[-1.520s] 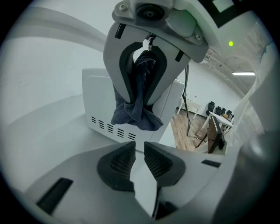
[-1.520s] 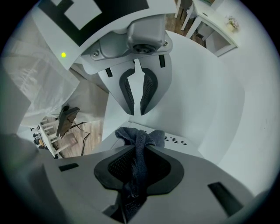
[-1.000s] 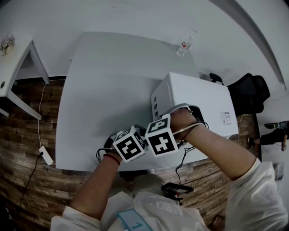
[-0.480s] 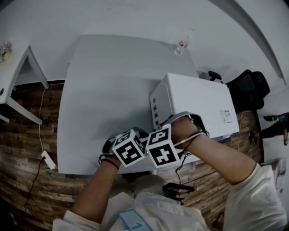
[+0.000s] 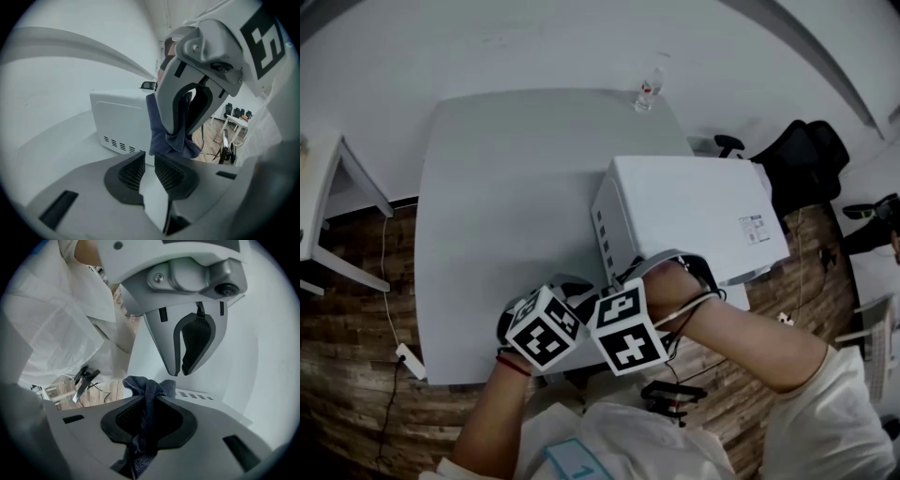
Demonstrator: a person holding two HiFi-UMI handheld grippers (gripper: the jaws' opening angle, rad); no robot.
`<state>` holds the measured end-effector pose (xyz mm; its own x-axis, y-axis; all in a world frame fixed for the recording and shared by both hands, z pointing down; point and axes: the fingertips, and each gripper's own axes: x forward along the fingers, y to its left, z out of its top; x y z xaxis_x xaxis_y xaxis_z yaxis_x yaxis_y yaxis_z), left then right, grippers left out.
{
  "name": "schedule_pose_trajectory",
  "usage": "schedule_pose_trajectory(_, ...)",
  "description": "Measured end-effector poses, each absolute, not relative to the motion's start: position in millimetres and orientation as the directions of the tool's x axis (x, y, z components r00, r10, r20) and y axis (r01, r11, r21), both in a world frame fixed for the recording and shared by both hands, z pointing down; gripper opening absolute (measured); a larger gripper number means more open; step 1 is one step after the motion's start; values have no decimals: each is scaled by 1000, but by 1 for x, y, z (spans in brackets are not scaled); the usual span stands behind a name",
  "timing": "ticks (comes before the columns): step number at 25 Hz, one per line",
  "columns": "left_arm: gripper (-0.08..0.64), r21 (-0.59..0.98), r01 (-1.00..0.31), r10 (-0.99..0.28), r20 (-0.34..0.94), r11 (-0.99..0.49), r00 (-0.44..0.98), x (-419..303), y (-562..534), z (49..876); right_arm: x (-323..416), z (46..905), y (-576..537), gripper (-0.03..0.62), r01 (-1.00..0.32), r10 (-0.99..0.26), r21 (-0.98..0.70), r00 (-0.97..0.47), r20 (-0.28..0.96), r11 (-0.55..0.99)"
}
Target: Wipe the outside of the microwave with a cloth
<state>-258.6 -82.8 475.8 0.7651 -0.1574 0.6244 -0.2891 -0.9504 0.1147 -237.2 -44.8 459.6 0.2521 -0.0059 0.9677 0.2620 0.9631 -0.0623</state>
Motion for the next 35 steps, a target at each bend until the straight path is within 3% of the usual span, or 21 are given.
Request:
schedule_pose_trajectory(9,61,102,-337,-213,599,-936,772,-263,-90,435,-250,431,-33,84,117,43,-34,-71,997,993)
schedule_pose_trajectory(17,61,54,-441,-327,590,-896,738,-267,-109,392,-239,399,-35,84,-82,32,-78,-454,890,994)
schedule_pose_trajectory(23,61,8,-484,-393,572,-875,720,-237,-123,352,-208,374,-54,84,-275,-113,-93,-649,752,957)
schedule_pose_trajectory(35,61,-32,-508,-437,559,-861,705,-160,-147,331,-123,345,-95,84,-569,-433,-179,-763,481,803)
